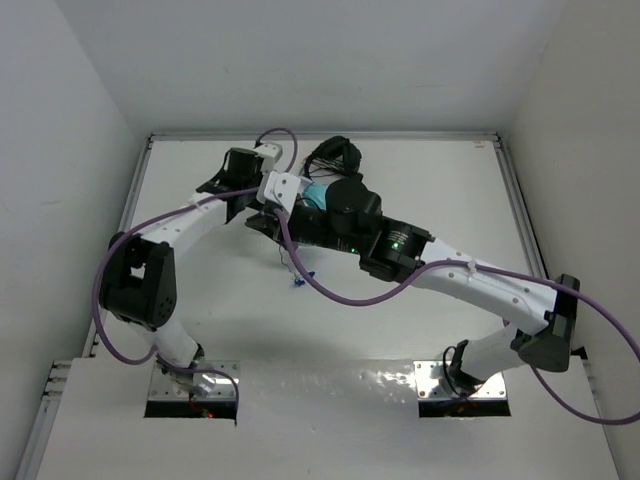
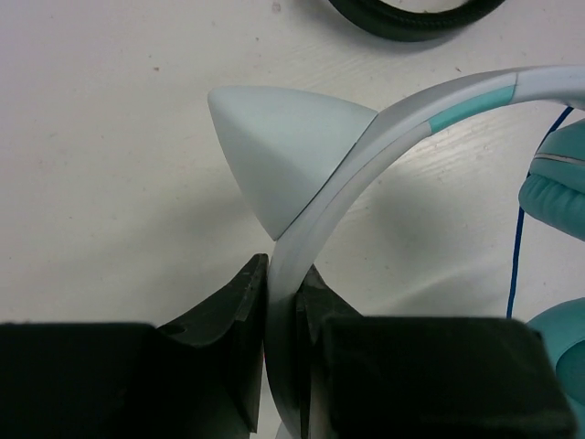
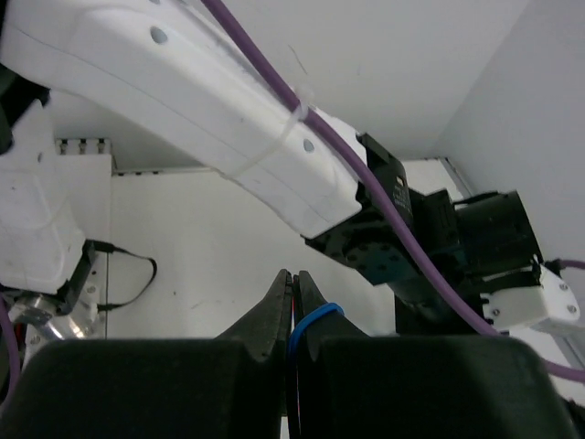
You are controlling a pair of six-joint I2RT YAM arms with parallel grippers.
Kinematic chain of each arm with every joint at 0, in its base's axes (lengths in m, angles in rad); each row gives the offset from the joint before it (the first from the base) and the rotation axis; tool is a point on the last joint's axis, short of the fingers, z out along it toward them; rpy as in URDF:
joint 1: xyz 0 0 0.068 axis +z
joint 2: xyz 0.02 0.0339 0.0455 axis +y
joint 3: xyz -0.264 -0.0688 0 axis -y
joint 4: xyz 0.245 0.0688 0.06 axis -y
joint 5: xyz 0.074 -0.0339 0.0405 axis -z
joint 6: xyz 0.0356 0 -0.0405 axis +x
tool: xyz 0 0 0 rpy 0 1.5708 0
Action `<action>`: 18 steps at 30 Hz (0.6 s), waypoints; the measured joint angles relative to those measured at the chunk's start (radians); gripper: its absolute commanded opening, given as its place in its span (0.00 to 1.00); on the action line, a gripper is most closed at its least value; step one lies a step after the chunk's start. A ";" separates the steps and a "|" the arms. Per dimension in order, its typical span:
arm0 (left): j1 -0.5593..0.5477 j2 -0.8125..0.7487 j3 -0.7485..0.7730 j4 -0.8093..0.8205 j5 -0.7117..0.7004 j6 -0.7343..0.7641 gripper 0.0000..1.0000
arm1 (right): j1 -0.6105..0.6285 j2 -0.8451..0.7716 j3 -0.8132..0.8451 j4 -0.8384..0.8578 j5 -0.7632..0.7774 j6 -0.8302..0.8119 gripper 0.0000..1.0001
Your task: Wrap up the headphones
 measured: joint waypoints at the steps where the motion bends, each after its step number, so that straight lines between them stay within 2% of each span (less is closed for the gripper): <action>1: -0.005 -0.002 -0.004 0.005 0.002 0.011 0.00 | 0.000 -0.007 0.000 -0.016 0.013 -0.001 0.00; 7: 0.005 -0.005 -0.004 0.042 0.002 0.049 0.00 | -0.002 -0.035 0.000 -0.067 0.065 -0.006 0.00; 13: -0.016 -0.051 -0.026 0.043 0.018 0.193 0.00 | -0.019 -0.072 0.000 -0.107 0.223 -0.076 0.00; 16: -0.026 -0.105 -0.053 0.029 0.016 0.274 0.00 | -0.069 -0.081 0.000 -0.128 0.330 -0.112 0.00; 18: -0.031 -0.134 -0.062 0.016 0.013 0.321 0.00 | -0.155 -0.081 0.000 -0.144 0.387 -0.117 0.00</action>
